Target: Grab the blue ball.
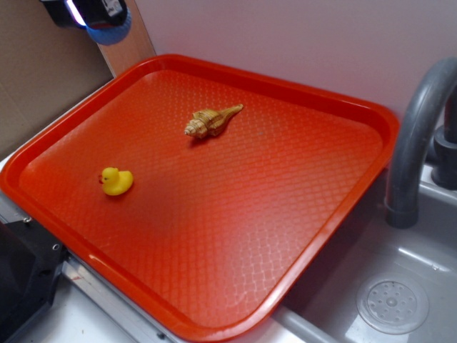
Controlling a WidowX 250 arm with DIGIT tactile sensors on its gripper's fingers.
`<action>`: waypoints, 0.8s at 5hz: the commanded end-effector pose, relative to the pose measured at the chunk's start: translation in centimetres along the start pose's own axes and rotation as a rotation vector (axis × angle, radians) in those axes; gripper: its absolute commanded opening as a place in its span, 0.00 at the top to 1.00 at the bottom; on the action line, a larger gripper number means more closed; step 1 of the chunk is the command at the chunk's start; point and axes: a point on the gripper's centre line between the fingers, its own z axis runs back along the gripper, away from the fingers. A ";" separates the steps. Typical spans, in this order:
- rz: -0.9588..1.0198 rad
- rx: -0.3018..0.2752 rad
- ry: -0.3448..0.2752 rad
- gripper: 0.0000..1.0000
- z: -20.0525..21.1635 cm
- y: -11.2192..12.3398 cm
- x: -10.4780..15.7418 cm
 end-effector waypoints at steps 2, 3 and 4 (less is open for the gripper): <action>0.017 0.001 -0.032 1.00 -0.1 -1.1 1.5; 0.015 0.020 -0.041 1.00 -0.2 -1.5 1.1; 0.019 0.028 -0.043 1.00 -0.4 -1.6 1.2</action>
